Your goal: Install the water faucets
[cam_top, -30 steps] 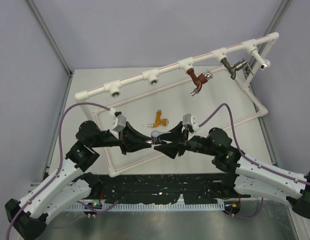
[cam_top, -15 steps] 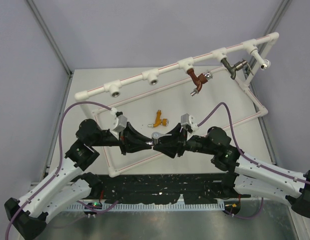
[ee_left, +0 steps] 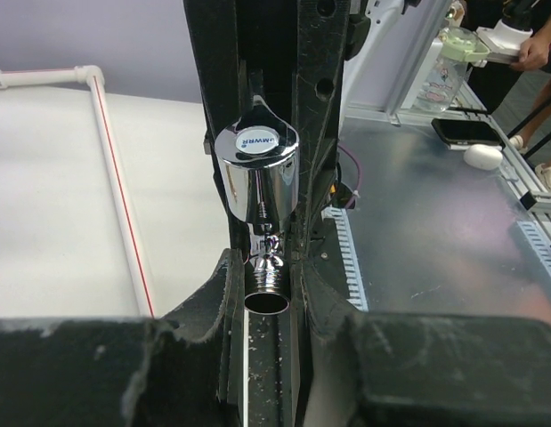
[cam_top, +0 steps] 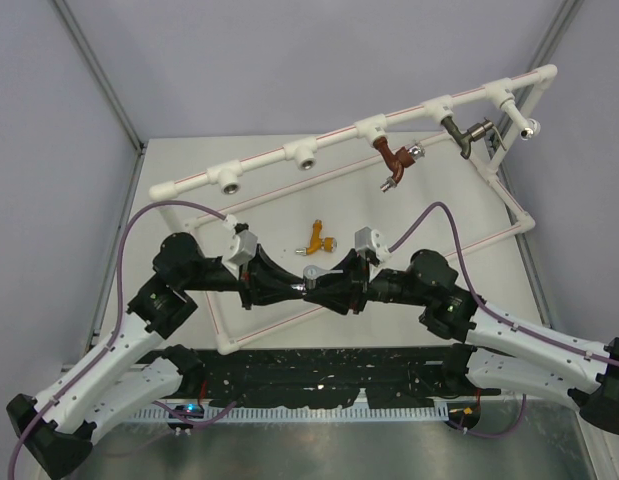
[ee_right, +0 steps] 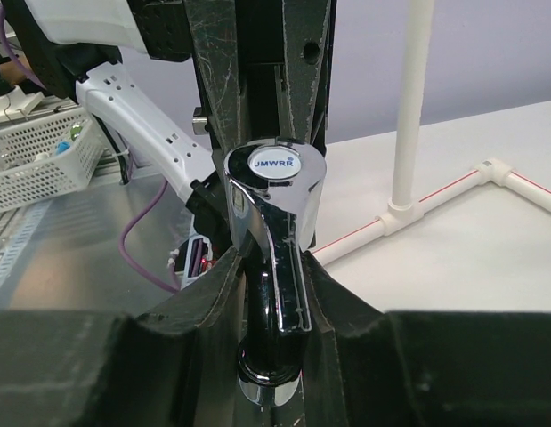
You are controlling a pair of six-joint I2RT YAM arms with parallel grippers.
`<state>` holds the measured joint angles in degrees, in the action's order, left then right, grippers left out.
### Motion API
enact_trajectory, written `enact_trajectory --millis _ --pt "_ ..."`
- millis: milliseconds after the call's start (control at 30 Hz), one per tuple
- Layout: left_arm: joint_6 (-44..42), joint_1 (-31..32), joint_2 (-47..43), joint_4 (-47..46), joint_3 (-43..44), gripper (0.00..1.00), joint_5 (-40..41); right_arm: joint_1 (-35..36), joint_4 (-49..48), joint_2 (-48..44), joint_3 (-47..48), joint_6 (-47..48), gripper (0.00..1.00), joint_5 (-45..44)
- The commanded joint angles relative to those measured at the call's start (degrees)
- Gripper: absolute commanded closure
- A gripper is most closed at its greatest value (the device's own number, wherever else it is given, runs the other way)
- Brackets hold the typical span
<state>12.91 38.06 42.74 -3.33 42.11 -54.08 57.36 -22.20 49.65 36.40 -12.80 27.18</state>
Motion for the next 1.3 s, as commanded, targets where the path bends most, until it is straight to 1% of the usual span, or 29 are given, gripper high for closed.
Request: enact_trajectory --millis 0,33,133,233,333,400,533,633,667,700,767,833,933,1000,1067,1100,1133,1167,1267 --pt "-4.37 0.61 -0.55 3.15 3.07 1.00 2.22 0.21 -0.39 0.27 3.50 1.81 0.87 -0.28" --pt "-5.25 0.61 -0.99 4.64 3.24 0.96 3.19 0.20 0.13 0.19 3.41 2.25 0.94 -0.63" --pt "-9.29 0.70 -2.57 10.34 4.65 0.61 9.23 0.20 3.37 -0.86 3.59 4.87 0.95 -4.14" --pt "-11.76 0.70 -4.24 16.06 6.75 0.34 17.67 0.20 6.28 -2.27 3.41 7.34 0.95 -9.84" --pt "-12.64 0.61 -6.43 21.07 8.60 0.17 28.12 0.21 9.09 -4.29 3.32 10.85 0.95 -14.25" --pt "-12.64 0.52 -8.02 24.50 10.27 0.11 35.85 0.20 10.85 -5.26 3.59 12.53 0.95 -17.23" --pt "-12.56 0.70 -10.74 32.06 13.78 0.06 53.60 0.20 13.66 -6.67 4.64 17.36 0.95 -22.95" --pt "-10.63 0.61 -13.03 37.94 14.76 0.05 72.83 0.20 14.20 -6.93 5.17 19.91 0.95 -26.81" --pt "-10.01 0.61 -13.82 39.27 14.41 0.05 77.94 0.20 13.94 -6.85 5.08 20.79 0.95 -27.00" --pt "-9.22 0.61 -14.96 39.98 13.62 0.05 83.04 0.12 13.67 -6.76 4.99 21.23 0.95 -30.05" --pt "-7.20 0.61 -17.33 41.03 11.61 0.03 91.57 0.20 12.53 -6.50 4.64 22.37 0.95 -32.09" --pt "-5.44 0.61 -19.70 41.04 9.41 0.02 97.73 0.20 12.00 -5.80 4.99 23.86 0.95 -33.24" --pt "-5.52 0.17 -20.07 36.93 5.02 0.00 106.35 0.20 13.31 -4.56 6.22 25.27 0.95 -35.17" --pt "-5.18 -1.58 -18.40 34.89 4.04 0.00 108.39 0.12 12.62 -3.86 6.40 26.24 0.95 -35.70" --pt "-4.56 -4.65 -16.91 32.70 4.30 0.00 106.66 0.21 10.25 -3.86 5.35 26.77 0.95 -36.32" --pt "-4.38 -6.93 -16.38 30.60 3.86 0.00 104.64 0.20 7.72 -4.12 4.04 27.21 0.95 -36.67" --pt "-4.38 -10.52 -15.50 28.84 3.42 0.00 102.53 0.20 6.56 -4.47 3.42 27.47 0.95 -36.67" --pt "-4.12 -12.90 -14.71 26.99 3.25 0.01 98.95 0.20 4.03 -4.73 1.85 28.26 0.95 -36.85" --pt "-2.28 -18.71 -11.64 23.21 3.51 0.03 91.90 0.12 4.78 -4.91 2.70 29.93 0.95 -37.73"
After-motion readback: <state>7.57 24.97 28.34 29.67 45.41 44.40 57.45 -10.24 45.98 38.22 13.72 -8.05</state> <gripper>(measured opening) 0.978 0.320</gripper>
